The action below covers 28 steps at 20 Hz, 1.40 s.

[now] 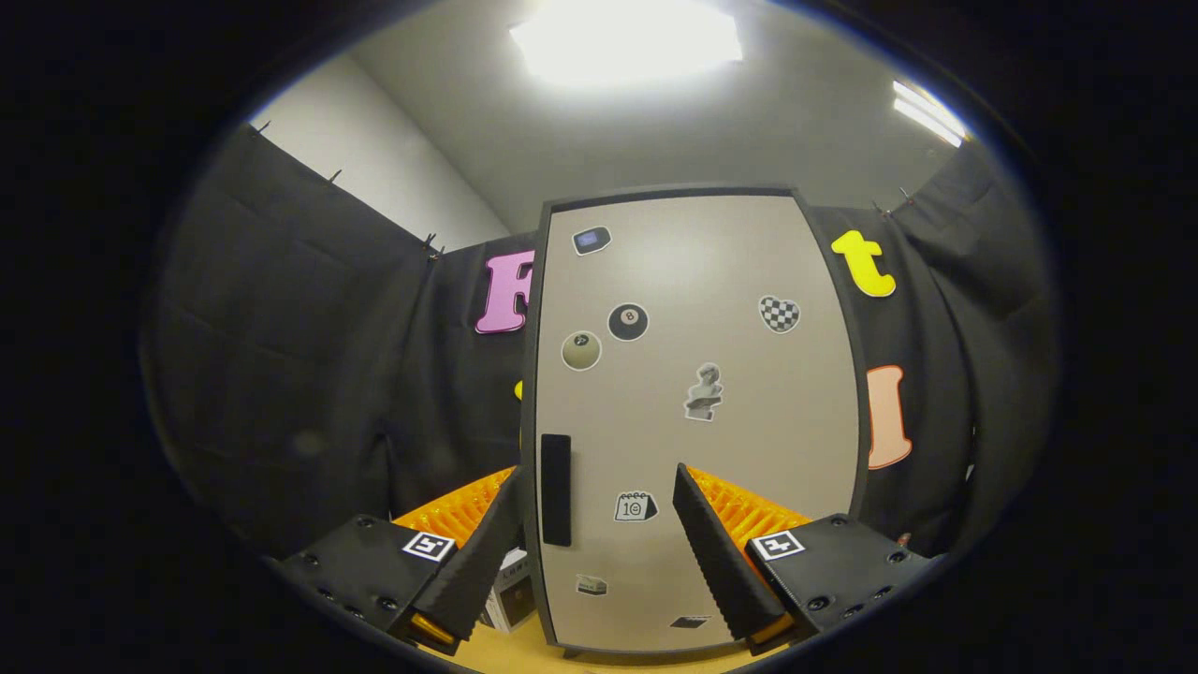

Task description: Open the shoe cabinet door, grab the shoes and put them into the shoe cabinet, then close the shoe cabinet door.

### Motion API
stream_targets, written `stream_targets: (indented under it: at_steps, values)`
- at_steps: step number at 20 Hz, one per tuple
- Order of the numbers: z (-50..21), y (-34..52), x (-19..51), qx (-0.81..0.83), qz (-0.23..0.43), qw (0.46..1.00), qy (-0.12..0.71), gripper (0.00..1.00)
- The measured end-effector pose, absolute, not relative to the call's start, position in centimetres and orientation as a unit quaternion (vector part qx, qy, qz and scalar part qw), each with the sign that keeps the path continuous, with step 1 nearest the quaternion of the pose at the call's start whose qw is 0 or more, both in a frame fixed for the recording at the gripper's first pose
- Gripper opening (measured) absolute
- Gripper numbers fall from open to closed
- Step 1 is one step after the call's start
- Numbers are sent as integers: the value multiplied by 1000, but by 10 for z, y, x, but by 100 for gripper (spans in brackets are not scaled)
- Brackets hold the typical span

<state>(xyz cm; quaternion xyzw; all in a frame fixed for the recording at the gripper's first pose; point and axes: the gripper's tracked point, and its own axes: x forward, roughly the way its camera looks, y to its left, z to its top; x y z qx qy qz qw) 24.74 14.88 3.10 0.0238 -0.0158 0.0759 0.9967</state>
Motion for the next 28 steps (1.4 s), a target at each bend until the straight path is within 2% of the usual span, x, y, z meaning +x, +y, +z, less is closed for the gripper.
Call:
stream_targets:
  at_steps: [15, 19, 20, 21, 22, 27, 28]
  values:
    - [-33, 195, 340, 20, 77, 996, 49, 99]
    - [-37, 199, 353, 17, 77, 996, 51, 90]
    - [-36, 200, 356, 17, 78, 996, 51, 84]
    - [-36, 200, 359, 16, 76, 996, 51, 82]
    - [-37, 201, 361, 17, 77, 995, 54, 71]
    - [-55, 207, 366, 8, 79, 993, 90, 67]
    - [-54, 209, 367, 8, 77, 993, 88, 38]
